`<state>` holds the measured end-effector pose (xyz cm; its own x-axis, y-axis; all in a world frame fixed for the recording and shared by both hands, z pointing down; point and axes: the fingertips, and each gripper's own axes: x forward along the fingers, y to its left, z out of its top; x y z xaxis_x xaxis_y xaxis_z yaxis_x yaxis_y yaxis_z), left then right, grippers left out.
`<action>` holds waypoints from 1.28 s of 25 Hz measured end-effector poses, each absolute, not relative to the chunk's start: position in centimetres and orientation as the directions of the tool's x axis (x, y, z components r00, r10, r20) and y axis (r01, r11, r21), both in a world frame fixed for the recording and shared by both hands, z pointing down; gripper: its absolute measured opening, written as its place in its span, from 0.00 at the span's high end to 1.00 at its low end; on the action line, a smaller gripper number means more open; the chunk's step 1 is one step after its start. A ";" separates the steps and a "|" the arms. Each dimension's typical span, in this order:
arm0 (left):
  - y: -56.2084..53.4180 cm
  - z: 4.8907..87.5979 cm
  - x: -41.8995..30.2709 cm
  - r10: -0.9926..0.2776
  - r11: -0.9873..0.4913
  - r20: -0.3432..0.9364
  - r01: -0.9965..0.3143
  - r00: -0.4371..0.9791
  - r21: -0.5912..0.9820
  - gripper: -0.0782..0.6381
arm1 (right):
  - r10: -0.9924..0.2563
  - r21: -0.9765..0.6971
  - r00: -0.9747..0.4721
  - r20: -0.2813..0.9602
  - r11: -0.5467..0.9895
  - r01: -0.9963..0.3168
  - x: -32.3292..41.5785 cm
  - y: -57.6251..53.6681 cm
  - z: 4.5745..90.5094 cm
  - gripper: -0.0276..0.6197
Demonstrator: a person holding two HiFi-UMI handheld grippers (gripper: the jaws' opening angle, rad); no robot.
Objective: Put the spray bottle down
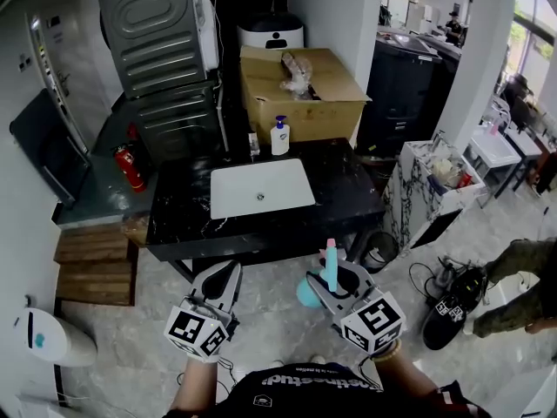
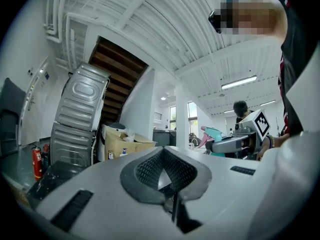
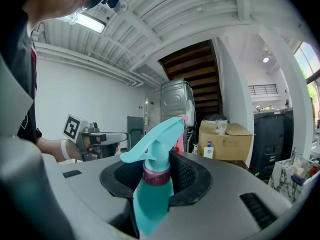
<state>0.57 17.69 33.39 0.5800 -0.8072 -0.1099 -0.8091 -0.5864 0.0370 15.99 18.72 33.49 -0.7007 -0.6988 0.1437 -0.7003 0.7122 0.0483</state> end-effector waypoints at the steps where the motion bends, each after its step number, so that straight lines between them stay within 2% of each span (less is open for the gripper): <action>1: 17.7 33.4 0.1 -0.810 -0.583 -0.112 -0.811 0.576 0.042 0.87 | -0.700 0.052 -0.700 0.143 0.711 -0.701 15.5 18.7 33.5 0.70; 14: 12.4 35.6 -3.3 -0.803 -0.594 -0.107 -0.801 0.586 0.077 0.87 | -0.727 0.045 -0.667 0.163 0.681 -0.731 13.1 14.1 35.0 0.70; 21: 2.8 36.3 -2.4 -0.813 -0.582 -0.093 -0.810 0.575 0.073 0.87 | -0.708 0.024 -0.692 0.140 0.702 -0.712 13.5 3.7 35.9 0.70; 32: -16.0 32.6 1.4 -0.834 -0.546 -0.109 -0.837 0.541 0.024 0.87 | -0.669 0.026 -0.737 0.096 0.742 -0.670 16.9 -15.6 32.6 0.70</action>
<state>1.41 -16.05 32.61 0.5408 -0.8340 -0.1089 -0.8373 -0.5462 0.0245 16.87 -15.58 32.60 -0.7375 -0.6686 0.0956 -0.6696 0.7423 0.0256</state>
